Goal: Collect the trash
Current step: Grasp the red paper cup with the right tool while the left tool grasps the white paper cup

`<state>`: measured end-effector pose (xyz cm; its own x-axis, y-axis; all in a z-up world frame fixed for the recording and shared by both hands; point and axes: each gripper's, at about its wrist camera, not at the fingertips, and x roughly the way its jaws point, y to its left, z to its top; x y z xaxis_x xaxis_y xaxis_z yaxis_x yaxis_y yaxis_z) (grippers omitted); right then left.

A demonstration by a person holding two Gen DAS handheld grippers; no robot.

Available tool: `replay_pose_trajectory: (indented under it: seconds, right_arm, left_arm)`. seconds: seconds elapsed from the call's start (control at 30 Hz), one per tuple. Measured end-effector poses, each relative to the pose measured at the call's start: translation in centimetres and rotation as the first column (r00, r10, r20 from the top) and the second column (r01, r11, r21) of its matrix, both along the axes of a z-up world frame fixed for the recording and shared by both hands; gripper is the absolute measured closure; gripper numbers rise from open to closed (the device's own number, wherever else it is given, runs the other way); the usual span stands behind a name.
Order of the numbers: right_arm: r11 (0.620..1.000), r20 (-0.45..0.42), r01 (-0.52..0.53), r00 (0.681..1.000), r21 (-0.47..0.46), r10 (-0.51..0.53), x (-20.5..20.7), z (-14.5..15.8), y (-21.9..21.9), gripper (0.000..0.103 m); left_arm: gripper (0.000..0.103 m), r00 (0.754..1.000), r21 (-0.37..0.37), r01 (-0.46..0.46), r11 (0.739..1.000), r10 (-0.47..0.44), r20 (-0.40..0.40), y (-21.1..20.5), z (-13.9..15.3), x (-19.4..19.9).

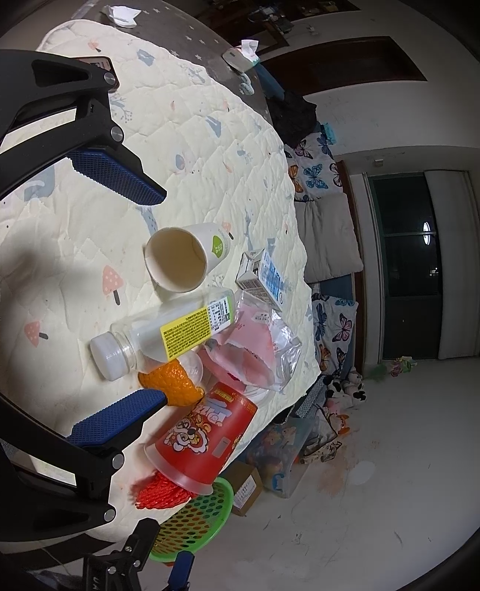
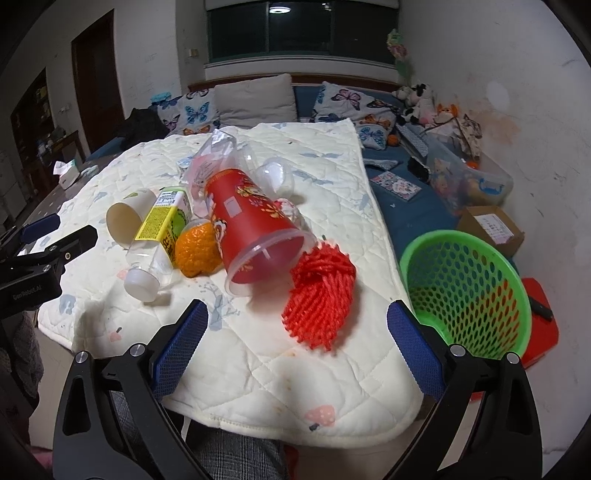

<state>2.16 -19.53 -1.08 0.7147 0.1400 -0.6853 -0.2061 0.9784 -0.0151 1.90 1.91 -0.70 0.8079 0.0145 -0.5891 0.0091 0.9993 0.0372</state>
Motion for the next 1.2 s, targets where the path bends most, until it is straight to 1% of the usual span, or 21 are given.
replay_pose_trajectory:
  seconds: [0.17, 0.5, 0.67, 0.77, 1.03, 1.13, 1.2]
  right_arm:
    - [0.998, -0.015, -0.060, 0.998, -0.027, 0.059, 1.8, 0.0, 1.2, 0.012]
    - [0.986, -0.048, -0.157, 0.987, -0.058, 0.154, 5.6, 0.2, 3.1, 0.017]
    - [0.980, -0.076, -0.184, 0.981, -0.080, 0.178, 7.7, -0.1, 3.8, 0.021]
    - [0.975, -0.100, -0.204, 0.976, -0.090, 0.195, 8.9, -0.6, 4.3, 0.022]
    - [0.957, -0.126, -0.255, 0.963, -0.141, 0.238, 10.7, -1.6, 5.9, 0.024]
    - [0.945, -0.133, -0.273, 0.959, -0.178, 0.252, 11.1, -2.2, 6.6, 0.024]
    - [0.938, -0.139, -0.281, 0.956, -0.201, 0.257, 11.4, -2.7, 7.0, 0.025]
  left_arm:
    - [0.006, 1.000, -0.005, -0.014, 1.000, 0.014, -0.006, 0.7, 0.1, 0.3]
    - [0.006, 0.998, -0.020, -0.056, 0.998, 0.056, -0.033, 2.7, -0.3, 1.0]
    - [0.006, 0.996, -0.041, -0.075, 0.996, 0.073, -0.058, 3.8, -0.6, 2.0]
    - [0.006, 0.994, -0.046, -0.092, 0.995, 0.089, -0.064, 4.6, -0.4, 2.6]
    - [0.006, 0.989, -0.061, -0.132, 0.989, 0.127, -0.076, 6.8, 0.5, 5.0]
    - [0.006, 0.986, -0.072, -0.142, 0.987, 0.135, -0.094, 7.6, 0.5, 6.3]
    - [0.006, 0.984, -0.093, -0.146, 0.985, 0.135, -0.116, 8.1, 0.5, 7.4]
